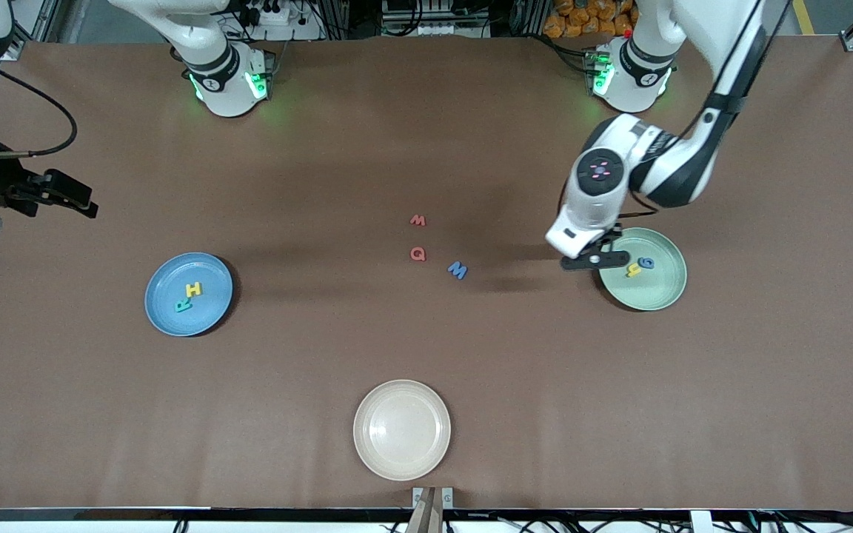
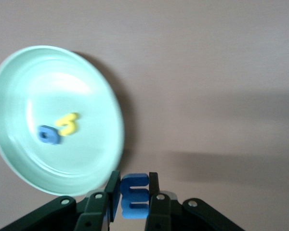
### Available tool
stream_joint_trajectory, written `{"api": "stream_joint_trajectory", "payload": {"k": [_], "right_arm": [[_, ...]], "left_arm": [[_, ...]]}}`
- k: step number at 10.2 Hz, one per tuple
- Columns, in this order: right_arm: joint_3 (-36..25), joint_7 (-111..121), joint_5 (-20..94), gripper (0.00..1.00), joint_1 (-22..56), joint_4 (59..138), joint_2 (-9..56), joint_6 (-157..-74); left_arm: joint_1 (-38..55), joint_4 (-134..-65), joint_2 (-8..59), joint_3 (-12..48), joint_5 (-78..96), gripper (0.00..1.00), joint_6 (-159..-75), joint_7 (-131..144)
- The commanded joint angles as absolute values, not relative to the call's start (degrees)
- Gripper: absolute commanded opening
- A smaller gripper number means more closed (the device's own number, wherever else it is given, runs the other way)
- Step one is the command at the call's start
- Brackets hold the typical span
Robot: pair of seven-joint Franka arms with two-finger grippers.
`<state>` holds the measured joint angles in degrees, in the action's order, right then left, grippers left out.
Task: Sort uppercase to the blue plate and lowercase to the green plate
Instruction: 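Carry the blue E to the green plate and open the left gripper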
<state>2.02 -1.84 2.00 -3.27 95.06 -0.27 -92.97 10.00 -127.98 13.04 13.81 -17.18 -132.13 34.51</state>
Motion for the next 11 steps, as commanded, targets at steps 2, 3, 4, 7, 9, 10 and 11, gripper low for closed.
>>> {"api": "stream_joint_trajectory", "payload": {"k": [2, 3, 4, 7, 9, 10, 11], "right_arm": [[2.11, -1.58, 2.37, 1.0, -3.52, 94.57, -0.97, -91.93], [2.2, -1.67, 2.46, 1.0, -3.52, 94.57, -0.97, -91.93], [2.2, -2.1, 2.46, 1.0, -3.34, 94.66, -0.79, -91.93], [2.29, -2.11, 2.46, 1.0, -0.97, 94.66, 0.09, -92.2], [2.29, -2.2, 2.46, 1.0, -0.44, 94.66, 0.53, -92.64], [2.29, -2.2, 2.46, 1.0, -0.44, 94.57, 0.53, -92.72], [2.29, -2.11, 2.46, 1.0, -0.44, 94.57, 0.53, -92.72]], "left_arm": [[0.03, -133.42, 8.35, 14.5, -16.7, 0.0, -135.0, 20.43], [-2.7, -133.5, 8.61, 14.59, -16.61, 0.0, -135.61, 18.04], [-3.94, -133.51, 9.22, 14.59, -16.26, 0.0, -137.27, 16.97], [-5.88, -132.98, 13.17, 14.59, -16.08, 0.05, -142.89, 16.96], [-6.06, -132.8, 14.24, 14.5, -16.0, 0.53, -145.45, 16.96], [-7.11, -132.8, 13.72, 14.5, -15.56, 0.66, -145.46, 17.05], [-7.29, -132.8, 12.67, 14.59, -15.47, 0.79, -145.46, 17.14]]}}
